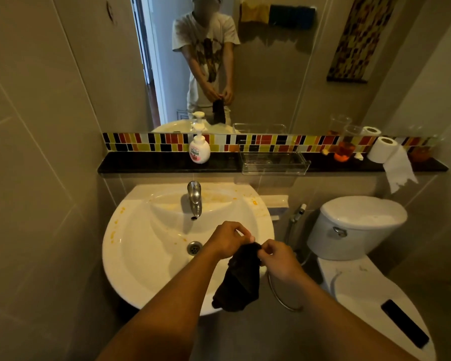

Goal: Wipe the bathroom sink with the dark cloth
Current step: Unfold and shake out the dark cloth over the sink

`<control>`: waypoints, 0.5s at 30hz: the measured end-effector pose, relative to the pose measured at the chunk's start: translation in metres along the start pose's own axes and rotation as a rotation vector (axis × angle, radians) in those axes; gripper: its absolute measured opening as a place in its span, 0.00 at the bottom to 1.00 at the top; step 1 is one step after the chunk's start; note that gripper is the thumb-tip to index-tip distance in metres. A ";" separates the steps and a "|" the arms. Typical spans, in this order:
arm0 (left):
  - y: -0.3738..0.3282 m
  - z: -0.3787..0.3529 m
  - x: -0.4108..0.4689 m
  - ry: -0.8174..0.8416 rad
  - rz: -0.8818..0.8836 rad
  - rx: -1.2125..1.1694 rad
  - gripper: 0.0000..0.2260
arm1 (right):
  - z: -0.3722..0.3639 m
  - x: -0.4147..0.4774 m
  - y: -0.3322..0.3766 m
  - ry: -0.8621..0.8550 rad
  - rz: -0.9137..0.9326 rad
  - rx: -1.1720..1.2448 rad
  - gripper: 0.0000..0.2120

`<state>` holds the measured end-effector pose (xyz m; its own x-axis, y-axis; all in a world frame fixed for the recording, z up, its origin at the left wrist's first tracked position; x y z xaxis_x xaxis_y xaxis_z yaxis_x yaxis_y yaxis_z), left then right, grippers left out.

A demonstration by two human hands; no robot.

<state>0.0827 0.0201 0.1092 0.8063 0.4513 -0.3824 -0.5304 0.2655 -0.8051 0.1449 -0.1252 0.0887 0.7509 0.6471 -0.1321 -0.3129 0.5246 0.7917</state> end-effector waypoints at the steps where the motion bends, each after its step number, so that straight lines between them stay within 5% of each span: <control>1: -0.003 0.002 0.000 0.016 -0.019 0.031 0.10 | 0.008 0.003 0.001 -0.023 -0.020 0.027 0.04; 9: -0.017 0.002 0.002 0.054 -0.150 0.407 0.11 | 0.062 0.027 0.011 -0.184 -0.047 0.137 0.05; 15: -0.027 0.026 0.011 -0.001 -0.149 0.379 0.10 | 0.090 0.044 0.021 -0.091 0.166 -0.154 0.05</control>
<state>0.0989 0.0401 0.1381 0.8813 0.3853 -0.2737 -0.4672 0.6227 -0.6277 0.2234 -0.1356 0.1528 0.7288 0.6827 0.0516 -0.5161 0.4983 0.6966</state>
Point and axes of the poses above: each hand's wrist, its own x-axis towards the middle knuckle, its own z-axis out of the back of the hand, y = z × x, the point moved 5 cm from there along x, towards the middle knuckle, and after that the axes turned 8 degrees about z, right-handed, at the moved point
